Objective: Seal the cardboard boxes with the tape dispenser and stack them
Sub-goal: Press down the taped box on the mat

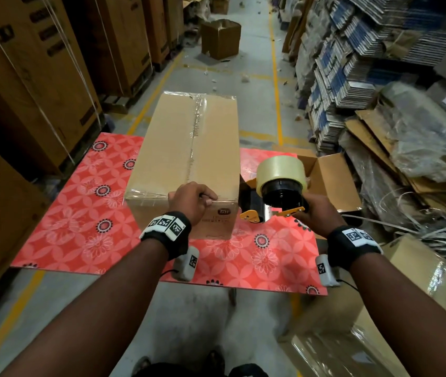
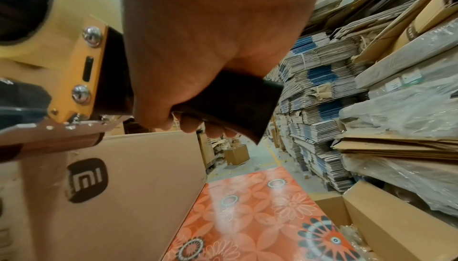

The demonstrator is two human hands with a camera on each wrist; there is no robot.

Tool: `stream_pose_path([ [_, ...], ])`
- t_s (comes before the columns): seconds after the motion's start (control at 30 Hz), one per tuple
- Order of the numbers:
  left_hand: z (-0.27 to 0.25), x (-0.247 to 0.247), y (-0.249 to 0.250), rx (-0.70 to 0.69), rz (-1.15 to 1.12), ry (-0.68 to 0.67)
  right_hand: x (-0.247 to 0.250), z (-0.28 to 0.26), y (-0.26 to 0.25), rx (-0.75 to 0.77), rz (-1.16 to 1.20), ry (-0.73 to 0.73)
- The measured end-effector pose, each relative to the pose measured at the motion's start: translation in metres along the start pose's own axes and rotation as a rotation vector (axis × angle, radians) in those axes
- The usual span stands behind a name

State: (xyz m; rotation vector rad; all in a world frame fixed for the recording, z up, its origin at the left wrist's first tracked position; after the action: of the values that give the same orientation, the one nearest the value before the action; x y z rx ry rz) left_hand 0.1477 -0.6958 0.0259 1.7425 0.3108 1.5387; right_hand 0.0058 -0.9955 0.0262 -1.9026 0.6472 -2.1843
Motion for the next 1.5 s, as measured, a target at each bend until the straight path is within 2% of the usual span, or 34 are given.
stream_pose_path([
  [0.13, 0.001, -0.001, 0.014, 0.038, 0.066, 0.005, -0.006, 0.003, -0.004, 0.002, -0.007, -0.016],
  [0.23, 0.003, -0.009, 0.027, -0.009, 0.079, -0.050, -0.005, 0.004, -0.003, -0.008, -0.004, -0.035],
  [0.53, 0.006, -0.014, 0.017, -0.079, 0.033, -0.023, 0.002, -0.001, 0.002, -0.016, -0.037, -0.004],
  [0.7, 0.006, -0.016, 0.016, -0.065, 0.007, -0.027, -0.007, -0.014, 0.031, -0.121, -0.117, -0.073],
  [0.87, 0.008, -0.017, 0.017, -0.031, 0.007, -0.039, -0.020, 0.007, 0.021, -0.048, -0.148, -0.124],
  [1.1, 0.007, -0.017, 0.024, -0.011, 0.077, -0.020, -0.031, 0.017, 0.028, -0.083, -0.155, -0.179],
  [1.23, 0.008, -0.016, 0.024, -0.013, 0.083, -0.044, -0.040, 0.009, 0.031, -0.136, -0.109, -0.244],
  [1.33, 0.008, -0.014, 0.026, -0.017, 0.067, -0.065, -0.049, -0.003, 0.043, -0.186, -0.200, -0.318],
  [1.43, 0.008, -0.014, 0.024, -0.022, 0.068, -0.071, -0.065, -0.019, 0.054, -0.333, -0.195, -0.376],
  [1.5, 0.008, -0.015, 0.024, -0.025, 0.071, -0.077, -0.085, -0.030, 0.062, -0.497, -0.081, -0.358],
])
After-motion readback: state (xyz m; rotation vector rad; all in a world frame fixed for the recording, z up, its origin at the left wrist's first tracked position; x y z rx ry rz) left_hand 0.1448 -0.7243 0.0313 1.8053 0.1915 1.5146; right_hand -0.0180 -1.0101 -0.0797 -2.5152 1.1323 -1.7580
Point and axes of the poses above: each hand's wrist, its own z-axis towards the middle knuckle, its own x-axis out of the back of the hand, y = z × x, the point moved 1 cm from there along z, towards the middle knuckle, and after that the axes turned 4 degrees about -z, right-handed, at the moved point
